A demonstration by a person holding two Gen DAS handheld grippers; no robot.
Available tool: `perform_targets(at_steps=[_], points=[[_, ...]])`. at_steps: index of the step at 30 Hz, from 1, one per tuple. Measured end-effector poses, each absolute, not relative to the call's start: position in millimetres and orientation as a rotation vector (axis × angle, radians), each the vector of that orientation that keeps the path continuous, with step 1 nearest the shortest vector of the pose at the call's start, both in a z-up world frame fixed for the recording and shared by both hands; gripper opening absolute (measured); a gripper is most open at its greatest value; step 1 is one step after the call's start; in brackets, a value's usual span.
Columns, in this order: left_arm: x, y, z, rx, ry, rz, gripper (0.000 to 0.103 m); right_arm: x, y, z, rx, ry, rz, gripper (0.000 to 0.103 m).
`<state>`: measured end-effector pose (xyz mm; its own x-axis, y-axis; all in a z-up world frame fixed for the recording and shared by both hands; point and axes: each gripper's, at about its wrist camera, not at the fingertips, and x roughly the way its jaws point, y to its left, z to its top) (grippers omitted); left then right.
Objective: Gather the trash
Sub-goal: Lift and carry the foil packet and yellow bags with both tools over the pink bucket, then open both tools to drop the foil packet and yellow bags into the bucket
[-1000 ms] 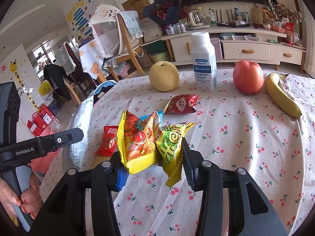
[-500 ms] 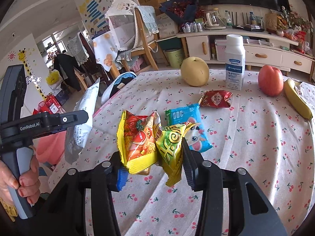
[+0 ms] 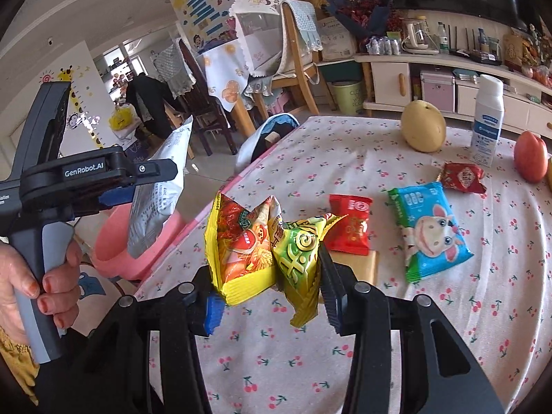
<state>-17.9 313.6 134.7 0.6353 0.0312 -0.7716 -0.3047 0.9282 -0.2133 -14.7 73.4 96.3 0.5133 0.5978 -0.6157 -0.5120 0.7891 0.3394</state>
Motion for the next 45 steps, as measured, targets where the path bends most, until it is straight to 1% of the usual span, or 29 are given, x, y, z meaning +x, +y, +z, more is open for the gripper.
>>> perform_targets(at_steps=[12, 20, 31, 42, 44, 45], points=[[-46.0, 427.0, 140.8, -0.473, 0.844, 0.398, 0.078, -26.9, 180.6, 113.4, 0.081, 0.794, 0.805, 0.048], [-55.7, 473.0, 131.9, -0.542, 0.86, 0.46, 0.078, -35.7, 259.0, 117.3, 0.01, 0.812, 0.9, 0.048], [-60.6, 511.9, 118.1, -0.603, 0.889, 0.497, 0.078, -26.5, 304.9, 113.1, -0.03, 0.827, 0.922, 0.047], [-59.5, 526.6, 106.2, -0.628, 0.924, 0.507, 0.078, -27.4, 327.4, 97.2, -0.073, 0.85, 0.916, 0.047], [-59.2, 528.5, 105.9, -0.631, 0.922, 0.508, 0.077, -27.1, 331.1, 95.1, -0.077, 0.856, 0.92, 0.047], [-58.5, 528.1, 106.4, -0.632, 0.92, 0.508, 0.073, -27.4, 333.2, 93.9, -0.081, 0.859, 0.925, 0.047]])
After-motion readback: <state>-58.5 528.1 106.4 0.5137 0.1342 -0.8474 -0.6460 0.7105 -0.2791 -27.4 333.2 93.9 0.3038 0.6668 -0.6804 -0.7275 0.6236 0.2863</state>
